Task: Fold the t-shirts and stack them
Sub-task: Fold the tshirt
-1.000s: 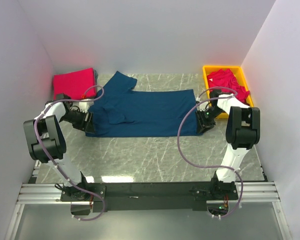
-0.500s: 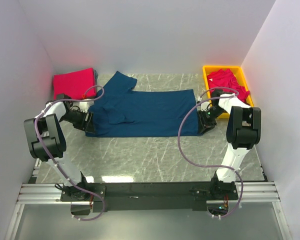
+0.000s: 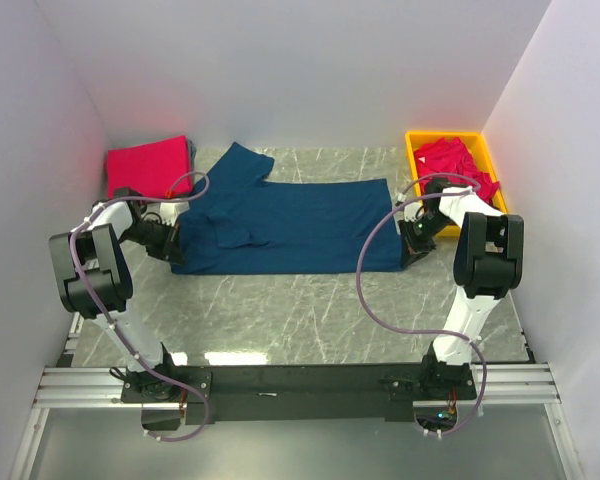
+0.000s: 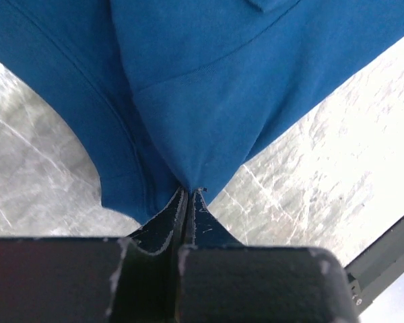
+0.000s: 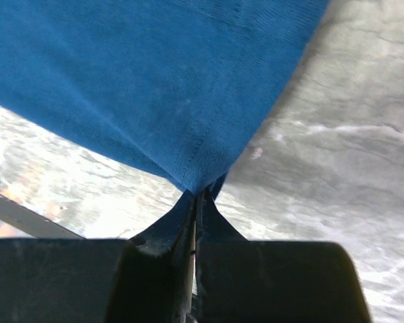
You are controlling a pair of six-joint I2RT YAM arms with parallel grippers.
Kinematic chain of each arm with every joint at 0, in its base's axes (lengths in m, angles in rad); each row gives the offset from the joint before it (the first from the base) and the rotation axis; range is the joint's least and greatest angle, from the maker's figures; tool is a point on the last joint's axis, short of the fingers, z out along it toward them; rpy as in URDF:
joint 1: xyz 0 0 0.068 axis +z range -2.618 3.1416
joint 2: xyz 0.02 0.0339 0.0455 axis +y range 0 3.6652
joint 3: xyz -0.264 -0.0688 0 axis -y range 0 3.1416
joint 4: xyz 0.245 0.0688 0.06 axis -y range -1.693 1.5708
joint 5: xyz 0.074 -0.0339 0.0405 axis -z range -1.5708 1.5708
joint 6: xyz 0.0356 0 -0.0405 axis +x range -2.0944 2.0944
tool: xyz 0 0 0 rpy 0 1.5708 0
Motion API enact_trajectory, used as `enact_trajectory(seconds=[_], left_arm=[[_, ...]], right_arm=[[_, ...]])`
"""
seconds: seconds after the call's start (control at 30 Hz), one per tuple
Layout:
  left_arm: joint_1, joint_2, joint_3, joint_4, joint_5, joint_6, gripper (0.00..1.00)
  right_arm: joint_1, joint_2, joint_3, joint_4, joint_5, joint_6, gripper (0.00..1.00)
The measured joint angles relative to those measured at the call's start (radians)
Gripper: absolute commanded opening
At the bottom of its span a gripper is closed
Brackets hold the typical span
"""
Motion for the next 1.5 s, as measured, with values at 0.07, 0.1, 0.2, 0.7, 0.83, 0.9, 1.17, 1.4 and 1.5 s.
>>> enact_trajectory(seconds=[0.07,0.1,0.2,0.7,0.83,0.9,1.17,1.4,1.5], left_arm=[[0.0,-0.002,0.0,-0.014,-0.015,0.0,0.01],[0.0,-0.003,-0.001,-0.023,-0.023,-0.001,0.01],[0.003,-0.023,-0.024,-0.037,-0.06,-0.003,0.01],[0.016,-0.208,-0.213,-0.114,-0.178,-0.003,0.46],[0.02,-0.25,-0.174,-0.146,-0.134,-0.005,0.52],[0.015,-0.277,-0.123,-0.155,-0.092,-0.01,0.52],[-0.247,-0.386,-0.091,-0.005,-0.063,-0.143,0.48],[-0.435,-0.298,-0.165,0.138,-0.191,-0.296,0.48],[-0.472,-0.267,-0.175,0.191,-0.261,-0.331,0.49]], right_arm=[[-0.002,0.0,0.0,0.0,0.019,-0.007,0.0],[-0.003,0.0,0.0,0.0,0.026,-0.01,0.0],[-0.009,-0.005,-0.011,0.005,0.066,-0.031,0.0],[-0.021,-0.082,-0.17,-0.019,0.142,-0.128,0.46],[-0.025,-0.109,-0.146,-0.074,0.1,-0.143,0.47],[-0.025,-0.13,-0.114,-0.096,0.08,-0.142,0.47],[-0.025,-0.245,0.01,-0.102,-0.022,-0.085,0.31],[-0.022,-0.239,-0.026,-0.08,-0.053,-0.037,0.27],[-0.018,-0.227,-0.044,-0.068,-0.056,-0.029,0.27]])
